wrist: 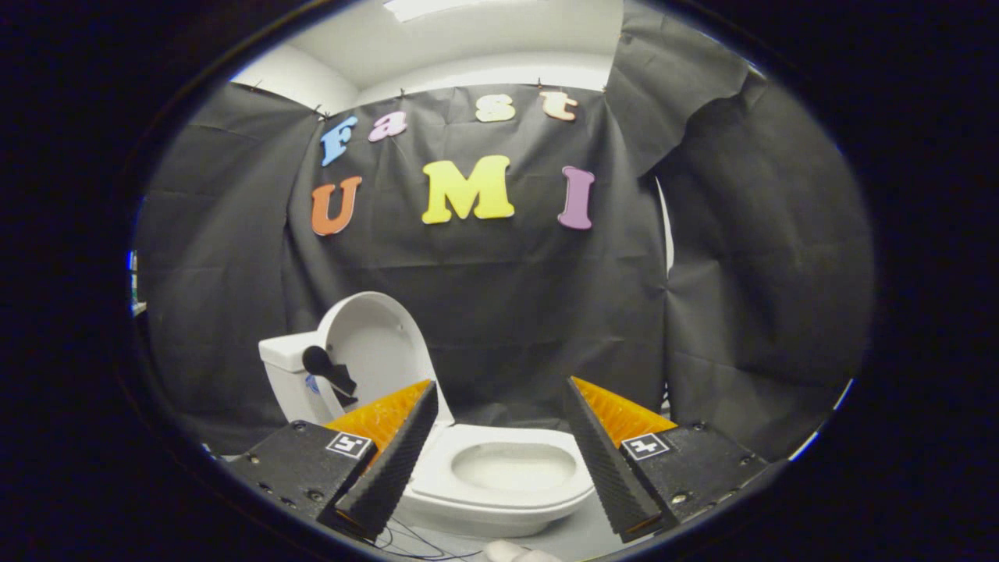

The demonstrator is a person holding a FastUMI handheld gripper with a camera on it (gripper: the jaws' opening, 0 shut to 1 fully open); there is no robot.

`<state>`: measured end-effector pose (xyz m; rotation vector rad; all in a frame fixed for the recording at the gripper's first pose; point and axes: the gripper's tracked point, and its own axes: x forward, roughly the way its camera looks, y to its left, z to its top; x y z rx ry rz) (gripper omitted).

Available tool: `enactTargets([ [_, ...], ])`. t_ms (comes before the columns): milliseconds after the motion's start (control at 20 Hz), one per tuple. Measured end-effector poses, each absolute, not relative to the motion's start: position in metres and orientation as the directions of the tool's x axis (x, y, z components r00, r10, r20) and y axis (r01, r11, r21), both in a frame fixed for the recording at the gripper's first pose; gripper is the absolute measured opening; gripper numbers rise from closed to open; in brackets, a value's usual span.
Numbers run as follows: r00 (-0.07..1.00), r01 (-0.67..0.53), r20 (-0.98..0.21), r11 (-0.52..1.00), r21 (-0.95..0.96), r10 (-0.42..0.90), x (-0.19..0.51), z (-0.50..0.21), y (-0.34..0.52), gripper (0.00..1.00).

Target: Open the toilet lid.

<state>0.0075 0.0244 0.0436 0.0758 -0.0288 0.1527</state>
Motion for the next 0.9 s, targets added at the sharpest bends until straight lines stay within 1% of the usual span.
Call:
enactTargets([
  [250, 0.99, -0.139, -0.019, 0.986, 0.096, 0.142, 0.01, 0.012, 0.014, 1.0],
  [500, 0.993, -0.12, 0.003, 0.989, 0.086, 0.12, 0.01, 0.017, 0.004, 1.0],
  [900, 0.992, -0.128, 0.005, 0.988, 0.088, 0.129, 0.005, 0.021, -0.001, 1.0],
])
